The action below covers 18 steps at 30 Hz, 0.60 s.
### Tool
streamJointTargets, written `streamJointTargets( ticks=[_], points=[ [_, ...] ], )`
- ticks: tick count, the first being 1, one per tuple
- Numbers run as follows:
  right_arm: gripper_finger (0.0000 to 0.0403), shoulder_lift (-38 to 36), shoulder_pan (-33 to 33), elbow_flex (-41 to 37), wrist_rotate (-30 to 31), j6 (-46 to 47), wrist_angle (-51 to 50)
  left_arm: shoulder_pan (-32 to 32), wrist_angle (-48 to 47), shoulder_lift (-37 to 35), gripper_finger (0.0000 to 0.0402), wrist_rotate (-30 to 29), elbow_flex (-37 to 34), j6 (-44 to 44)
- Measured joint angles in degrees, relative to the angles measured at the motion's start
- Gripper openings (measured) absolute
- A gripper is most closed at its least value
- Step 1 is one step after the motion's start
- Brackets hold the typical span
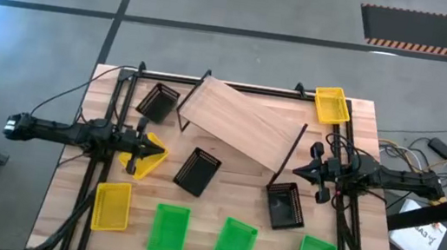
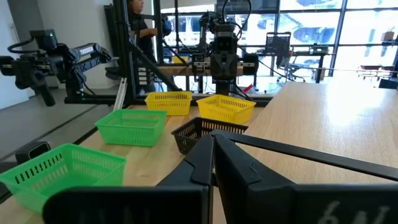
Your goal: Stack baskets on shelf by color
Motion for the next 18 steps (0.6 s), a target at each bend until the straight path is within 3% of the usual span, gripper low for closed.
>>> streamJointTargets(
  ticks=[11,14,18],
  points=[
    [0.0009,0.04,-0.02,0.01,-0.04,2.75,2.52,0.02,-0.01,0.00,0.0000,0.00,0.00,0.02],
    [0.0009,0.00,-0.02,0.00,-0.09,16.19,7.11,0.02,0.00,-0.01,0.0000,0.00,0.00,0.02],
    [0.0009,0.00,-0.02,0.00,1.39,41.24,16.14,0.02,-0.01,-0.02,0.0000,0.00,0.00,0.00]
  ],
)
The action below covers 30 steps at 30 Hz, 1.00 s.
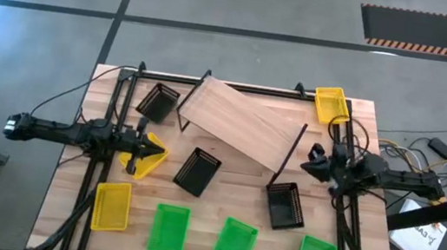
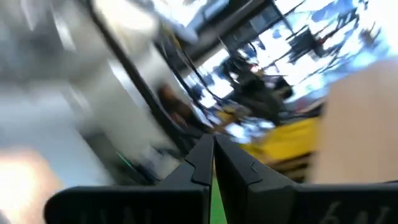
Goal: Stack baskets on shelf by color
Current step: Put the bottom right black bin on the shelf
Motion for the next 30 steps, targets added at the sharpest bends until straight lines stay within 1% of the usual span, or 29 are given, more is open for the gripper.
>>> streamJointTargets(
  ticks=[2,3,4,6,8,10,14,17,19,20,22,24,25,27,30],
  points=[
    [0.0009,0.00,0.00,-0.01,2.46,12.60,2.54,-0.02,0.00,0.02,0.0000,0.00,0.00,0.00],
    [0.0009,-0.02,0.00,-0.01,3.84,17.49,2.98,-0.01,0.01,0.00,0.0000,0.00,0.00,0.01],
    [0.0009,-0.04,0.00,-0.01,5.20,20.99,3.01,0.00,0.00,0.00,0.0000,0.00,0.00,0.00],
    [0.0009,0.00,0.00,0.00,8.15,24.22,2.27,-0.01,0.02,0.01,0.0000,0.00,0.00,0.00],
    [0.0009,0.00,-0.02,0.00,9.66,25.67,1.77,-0.01,0.00,0.00,0.0000,0.00,0.00,0.00],
    [0.0009,0.00,-0.02,-0.01,10.11,24.76,2.34,0.00,0.00,0.00,0.0000,0.00,0.00,0.02],
    [0.0009,0.02,0.00,0.19,9.31,22.60,6.18,0.00,0.01,0.00,0.0000,0.00,0.00,0.01],
    [0.0009,0.68,0.31,4.40,8.01,19.74,3.05,-0.02,0.02,0.00,0.0000,0.00,0.00,0.02],
    [0.0009,2.44,0.84,10.28,8.12,16.50,-3.38,0.00,0.00,0.01,0.0000,0.00,0.00,0.01],
    [0.0009,3.94,1.18,14.03,8.10,14.98,-8.75,0.00,0.02,0.00,0.0000,0.00,0.00,0.01],
    [0.0009,8.17,1.70,21.77,8.67,12.83,-22.96,-0.01,0.00,0.00,0.0000,0.00,0.00,0.01],
    [0.0009,14.05,2.19,29.20,8.87,12.33,-36.88,-0.02,0.00,0.02,0.0000,0.00,0.00,0.00],
    [0.0009,17.19,2.50,32.57,8.17,11.99,-42.48,-0.02,0.00,0.00,0.0000,0.02,0.00,0.00],
    [0.0009,23.84,3.38,38.46,4.75,11.01,-50.49,-0.01,0.01,0.00,0.0000,0.02,0.00,0.01],
    [0.0009,34.13,5.90,45.10,-0.92,7.85,-56.41,-0.02,0.01,0.00,0.0000,0.15,0.00,0.01]
  ],
)
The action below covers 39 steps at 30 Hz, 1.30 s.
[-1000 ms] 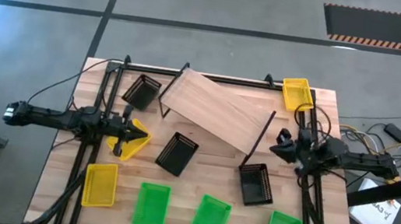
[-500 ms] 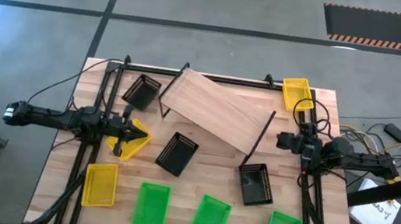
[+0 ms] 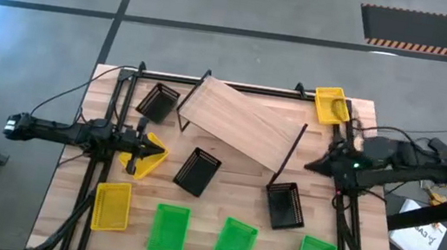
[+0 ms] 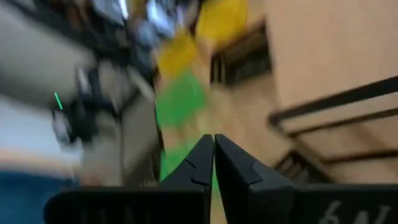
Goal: Stack baskets on shelf by color
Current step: Put the bottom right black bin on the shelf
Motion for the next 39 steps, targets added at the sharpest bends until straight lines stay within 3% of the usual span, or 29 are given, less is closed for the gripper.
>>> streamJointTargets(
  ticks=[4,7,14,19,23,32,39],
  points=[
    [0.0010,13.00,5.62,6.74,-6.27,-4.64,-2.25,0.00,-0.01,0.00,0.0000,0.00,0.00,0.02],
    [0.0021,21.78,11.85,11.13,-7.75,-7.65,-3.45,0.00,-0.01,0.00,0.0000,-0.02,0.00,0.01],
    [0.0097,39.27,25.58,18.05,-8.10,-11.27,-12.56,0.00,0.01,0.06,0.0000,-0.07,0.00,0.00],
    [0.0160,46.90,32.96,20.71,0.24,-13.53,-18.90,-0.02,-0.01,0.09,0.0000,-0.20,0.00,0.01],
    [0.0183,50.84,36.24,21.29,8.87,-13.53,-22.28,0.00,-0.02,0.29,0.0000,-0.21,0.00,-0.01],
    [0.0153,51.98,36.55,13.44,11.49,-14.79,-14.98,0.00,0.01,0.26,0.0000,-0.20,0.00,0.02],
    [0.0077,50.20,36.49,7.41,13.09,-13.28,-10.86,0.02,0.03,0.22,0.0000,-0.19,0.00,0.01]
  ],
)
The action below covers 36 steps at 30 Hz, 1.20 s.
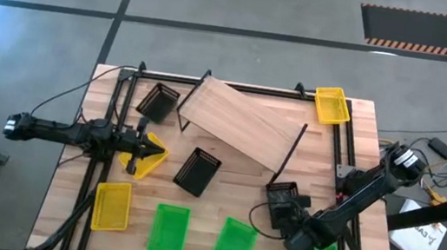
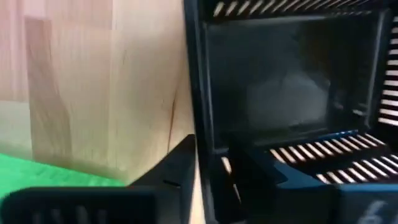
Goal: Stack baskets on shelf by color
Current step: Put the bottom right black bin on the shelf
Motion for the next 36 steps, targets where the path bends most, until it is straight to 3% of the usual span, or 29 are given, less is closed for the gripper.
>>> streamJointTargets(
  ticks=[4,9,17,25,30,36],
  points=[
    [0.0019,-0.18,0.00,-1.37,0.09,-1.72,0.95,0.00,-0.01,0.00,0.0000,0.01,0.00,-0.01],
    [0.0009,-1.95,-0.02,2.29,-1.51,-2.92,0.32,0.00,-0.01,0.02,0.0000,0.01,0.00,0.00],
    [0.0008,-5.93,-4.04,17.92,-10.34,-0.87,-0.27,0.00,-0.02,0.04,0.0000,0.01,0.00,0.01],
    [0.0008,-4.07,-17.57,36.75,-11.01,1.29,0.13,0.00,-0.02,0.04,0.0000,0.03,0.00,0.01],
    [0.0008,0.60,-26.87,47.54,-7.08,0.66,-2.55,0.00,-0.01,0.00,0.0000,0.03,0.00,0.00],
    [0.0008,7.01,-33.85,60.79,3.72,0.81,-24.10,-0.01,-0.02,0.02,0.0000,0.03,0.00,0.01]
  ],
)
